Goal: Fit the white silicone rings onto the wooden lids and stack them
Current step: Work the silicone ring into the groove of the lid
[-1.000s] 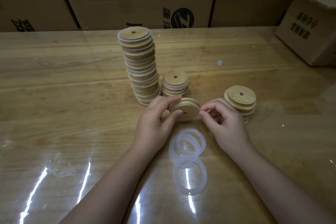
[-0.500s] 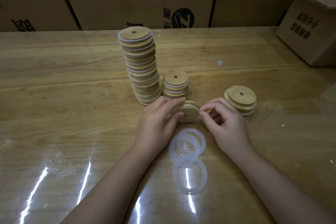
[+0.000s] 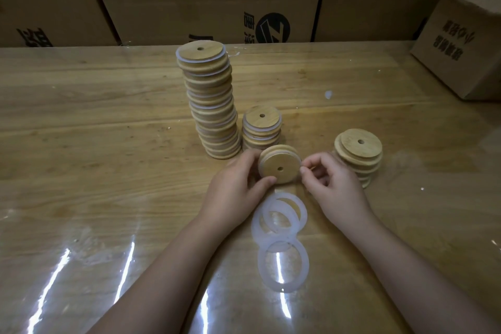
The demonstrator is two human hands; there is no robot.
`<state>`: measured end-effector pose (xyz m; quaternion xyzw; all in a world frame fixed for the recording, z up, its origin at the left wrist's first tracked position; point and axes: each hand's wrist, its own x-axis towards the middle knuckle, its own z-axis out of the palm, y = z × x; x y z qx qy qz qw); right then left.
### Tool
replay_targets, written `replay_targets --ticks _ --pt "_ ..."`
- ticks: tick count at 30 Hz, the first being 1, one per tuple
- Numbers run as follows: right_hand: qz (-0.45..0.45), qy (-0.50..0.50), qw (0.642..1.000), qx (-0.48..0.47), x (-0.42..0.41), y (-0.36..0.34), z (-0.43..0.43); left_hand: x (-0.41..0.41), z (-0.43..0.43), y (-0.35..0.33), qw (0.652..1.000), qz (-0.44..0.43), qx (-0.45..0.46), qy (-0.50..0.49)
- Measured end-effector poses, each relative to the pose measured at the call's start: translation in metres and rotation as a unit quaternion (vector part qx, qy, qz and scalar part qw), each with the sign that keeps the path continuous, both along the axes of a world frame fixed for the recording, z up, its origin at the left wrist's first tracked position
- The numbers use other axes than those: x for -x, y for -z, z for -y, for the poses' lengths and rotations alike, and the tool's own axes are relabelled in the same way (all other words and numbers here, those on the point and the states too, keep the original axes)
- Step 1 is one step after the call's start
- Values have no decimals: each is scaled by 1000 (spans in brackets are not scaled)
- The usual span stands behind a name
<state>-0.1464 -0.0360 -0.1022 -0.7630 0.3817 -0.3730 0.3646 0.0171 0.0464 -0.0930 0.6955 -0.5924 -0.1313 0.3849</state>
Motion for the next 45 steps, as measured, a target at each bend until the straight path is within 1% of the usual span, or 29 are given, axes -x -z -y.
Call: replay_targets --ticks 3,6,9,10,13,18,22,26,29,32,39,41,45 --pt "-21 -3 1000 12 -1 -2 -2 -1 0 -1 998 -29 59 23" --pt "-22 -11 1000 9 -1 -4 -4 1 -1 -1 993 -44 103 41" --pt "-24 -25 999 -6 -1 -7 -6 3 -2 0 984 -135 119 9" --pt "-20 -30 999 -13 -1 -8 -6 2 -2 1 981 -153 122 -4" --pt "-9 -32 999 -21 -1 -10 -8 1 -1 1 980 -148 133 -10" --pt "6 -35 999 -20 -1 -11 -10 -1 1 0 970 -207 125 -6" --pt "15 -34 998 -49 -1 -11 -9 -2 2 -4 944 -313 104 5" --pt "66 -45 993 -92 -1 -11 -9 -2 1 -7 938 -329 104 14" --pt "92 -59 990 -90 0 -13 -11 -2 2 -7 933 -340 114 18" --pt "114 -76 987 -85 1 -15 -11 -4 2 -8 920 -370 130 12" --pt "71 -132 986 -76 1 -13 -12 -8 2 -11 869 -478 130 1" --pt "58 -140 986 -68 0 -12 -13 -8 2 -11 863 -489 126 6" --pt "36 -143 987 -69 0 -10 -11 -8 3 -10 861 -493 124 11"
